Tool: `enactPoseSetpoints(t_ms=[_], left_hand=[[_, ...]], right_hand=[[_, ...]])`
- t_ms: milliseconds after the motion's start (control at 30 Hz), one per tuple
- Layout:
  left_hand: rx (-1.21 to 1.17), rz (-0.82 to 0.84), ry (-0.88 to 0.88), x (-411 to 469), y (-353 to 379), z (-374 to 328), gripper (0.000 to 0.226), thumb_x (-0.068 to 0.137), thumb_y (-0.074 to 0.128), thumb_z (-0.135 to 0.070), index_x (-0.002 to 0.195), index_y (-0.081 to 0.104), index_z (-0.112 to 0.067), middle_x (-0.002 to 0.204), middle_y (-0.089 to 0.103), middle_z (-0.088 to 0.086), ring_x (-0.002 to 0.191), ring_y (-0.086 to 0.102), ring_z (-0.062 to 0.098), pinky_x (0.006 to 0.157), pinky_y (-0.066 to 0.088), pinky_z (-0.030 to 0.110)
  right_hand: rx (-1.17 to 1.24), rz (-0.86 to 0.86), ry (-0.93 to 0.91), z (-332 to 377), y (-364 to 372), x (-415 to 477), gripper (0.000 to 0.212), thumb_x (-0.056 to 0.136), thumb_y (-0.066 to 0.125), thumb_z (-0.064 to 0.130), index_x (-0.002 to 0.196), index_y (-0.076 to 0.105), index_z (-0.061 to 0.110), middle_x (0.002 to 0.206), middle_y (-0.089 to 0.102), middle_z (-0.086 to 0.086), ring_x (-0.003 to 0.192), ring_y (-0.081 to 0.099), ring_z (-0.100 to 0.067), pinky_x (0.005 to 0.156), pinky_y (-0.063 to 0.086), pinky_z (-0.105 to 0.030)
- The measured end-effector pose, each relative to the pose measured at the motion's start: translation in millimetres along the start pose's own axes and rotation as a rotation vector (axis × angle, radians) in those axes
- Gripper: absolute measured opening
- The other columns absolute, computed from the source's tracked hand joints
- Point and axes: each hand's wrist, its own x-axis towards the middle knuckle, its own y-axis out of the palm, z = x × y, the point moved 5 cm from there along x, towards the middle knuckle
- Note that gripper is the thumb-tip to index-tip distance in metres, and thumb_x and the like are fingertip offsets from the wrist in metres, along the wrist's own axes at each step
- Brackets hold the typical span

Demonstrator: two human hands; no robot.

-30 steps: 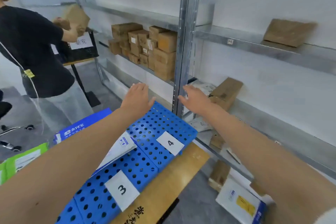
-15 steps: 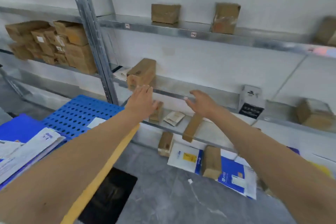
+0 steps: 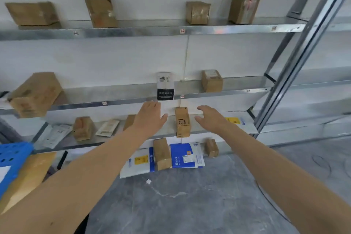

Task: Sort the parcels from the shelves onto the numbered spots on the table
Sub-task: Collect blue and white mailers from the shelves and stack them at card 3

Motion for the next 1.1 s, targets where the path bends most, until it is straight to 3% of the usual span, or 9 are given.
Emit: enactPoseSetpoints(t_ms=[167,300,500,633,800,1100], left_hand=[[-0.064,0.077,0.137,41,43,-75,0.046,0.098,0.043,-0.034,0.130,0.047,-0.002,0.136,0.050,0.012,0.128,0.041,0.026,0.109,0.027,0.032],[-0.123,0.157,0.192,80,84,-114,0.041,0.096,0.045,-0.035,0.122,0.050,-0.005,0.134,0.049,0.010,0.128,0.038,0.026,0.110,0.030,0.035],[-0.151,0.204,0.303,157,114,-173,0.049,0.099,0.040,-0.034,0.138,0.038,-0.005,0.143,0.041,0.011,0.134,0.034,0.024,0.113,0.023,0.032],[-0.193,0.244,0.347,209,143,-203,0.049,0.099,0.042,-0.037,0.137,0.040,-0.006,0.142,0.042,0.010,0.132,0.036,0.025,0.111,0.028,0.033],[-0.174,0.338,0.344,255,189,-216,0.040,0.097,0.043,-0.040,0.123,0.048,-0.010,0.129,0.051,0.007,0.120,0.045,0.024,0.101,0.041,0.034],[-0.180,0.360,0.300,336,255,-254,0.044,0.099,0.042,-0.036,0.129,0.047,-0.005,0.131,0.053,0.010,0.122,0.047,0.023,0.102,0.039,0.031]], right_hand=[[0.023,-0.022,0.154,-84,-21,-2,0.047,0.099,0.045,0.027,0.142,0.038,0.008,0.142,0.045,-0.011,0.124,0.048,-0.028,0.101,0.038,-0.035],[0.055,-0.003,0.256,-139,-29,12,0.052,0.098,0.045,0.031,0.145,0.035,0.010,0.148,0.040,-0.009,0.132,0.041,-0.026,0.107,0.035,-0.036],[0.100,-0.036,0.402,-201,-50,45,0.053,0.099,0.044,0.031,0.148,0.033,0.011,0.153,0.034,-0.006,0.138,0.036,-0.024,0.110,0.030,-0.031],[0.100,-0.011,0.475,-237,-58,74,0.053,0.099,0.045,0.030,0.146,0.034,0.009,0.151,0.037,-0.011,0.133,0.042,-0.026,0.110,0.034,-0.034],[0.092,-0.043,0.513,-276,-77,115,0.050,0.099,0.046,0.029,0.144,0.038,0.010,0.147,0.042,-0.010,0.132,0.042,-0.026,0.108,0.034,-0.034],[0.076,0.002,0.615,-376,-87,168,0.053,0.100,0.042,0.032,0.148,0.032,0.012,0.154,0.033,-0.006,0.140,0.032,-0.024,0.112,0.028,-0.035]])
